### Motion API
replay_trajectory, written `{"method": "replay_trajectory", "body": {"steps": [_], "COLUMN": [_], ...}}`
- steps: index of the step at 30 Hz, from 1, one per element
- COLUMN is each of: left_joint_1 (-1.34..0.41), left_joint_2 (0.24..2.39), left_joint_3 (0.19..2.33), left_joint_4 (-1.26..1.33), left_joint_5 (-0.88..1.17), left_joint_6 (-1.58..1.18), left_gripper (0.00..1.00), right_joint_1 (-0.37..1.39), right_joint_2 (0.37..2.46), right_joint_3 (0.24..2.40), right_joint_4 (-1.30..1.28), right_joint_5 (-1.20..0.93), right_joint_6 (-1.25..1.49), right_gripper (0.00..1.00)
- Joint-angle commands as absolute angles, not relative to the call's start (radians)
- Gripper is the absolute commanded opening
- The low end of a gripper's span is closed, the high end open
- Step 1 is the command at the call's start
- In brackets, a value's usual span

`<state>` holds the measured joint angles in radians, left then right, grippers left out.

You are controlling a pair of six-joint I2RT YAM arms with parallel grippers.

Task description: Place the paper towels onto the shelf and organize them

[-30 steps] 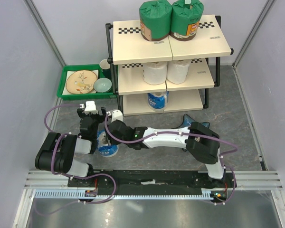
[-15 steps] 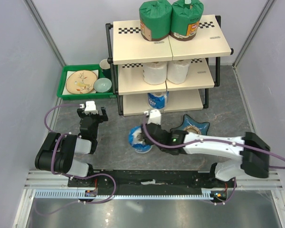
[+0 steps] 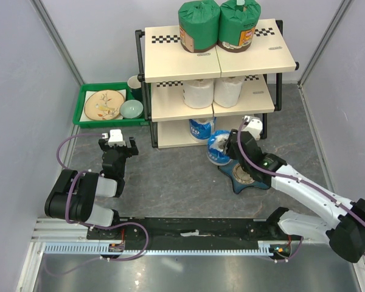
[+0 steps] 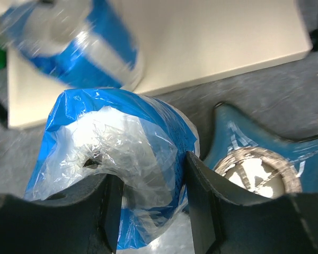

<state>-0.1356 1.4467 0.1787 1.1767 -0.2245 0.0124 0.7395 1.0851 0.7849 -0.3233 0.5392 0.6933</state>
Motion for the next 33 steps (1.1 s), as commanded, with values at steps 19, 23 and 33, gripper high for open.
{"method": "replay_trajectory", "body": {"steps": [19, 23, 33], "left_joint_1": [-0.130, -0.130, -0.130], "left_joint_2": [1.450, 1.450, 1.450], "left_joint_3": [0.195, 0.195, 0.195], "left_joint_4": [1.220, 1.220, 1.220], "left_joint_5": [-0.221, -0.221, -0.221], "left_joint_6": [0.021, 0.021, 0.021], "left_gripper": [0.99, 0.99, 0.99], "right_joint_1": [0.391, 0.384, 0.359], "right_joint_2": [1.166, 1.195, 1.298], "right_joint_3": [0.745, 0.747, 0.762], "right_joint_4": [0.090, 0.161, 0.258], "right_joint_5": [0.385, 0.385, 0.379], "right_joint_6": [0.698, 0.687, 0.657], "right_gripper": [0.12, 0.12, 0.12]}}
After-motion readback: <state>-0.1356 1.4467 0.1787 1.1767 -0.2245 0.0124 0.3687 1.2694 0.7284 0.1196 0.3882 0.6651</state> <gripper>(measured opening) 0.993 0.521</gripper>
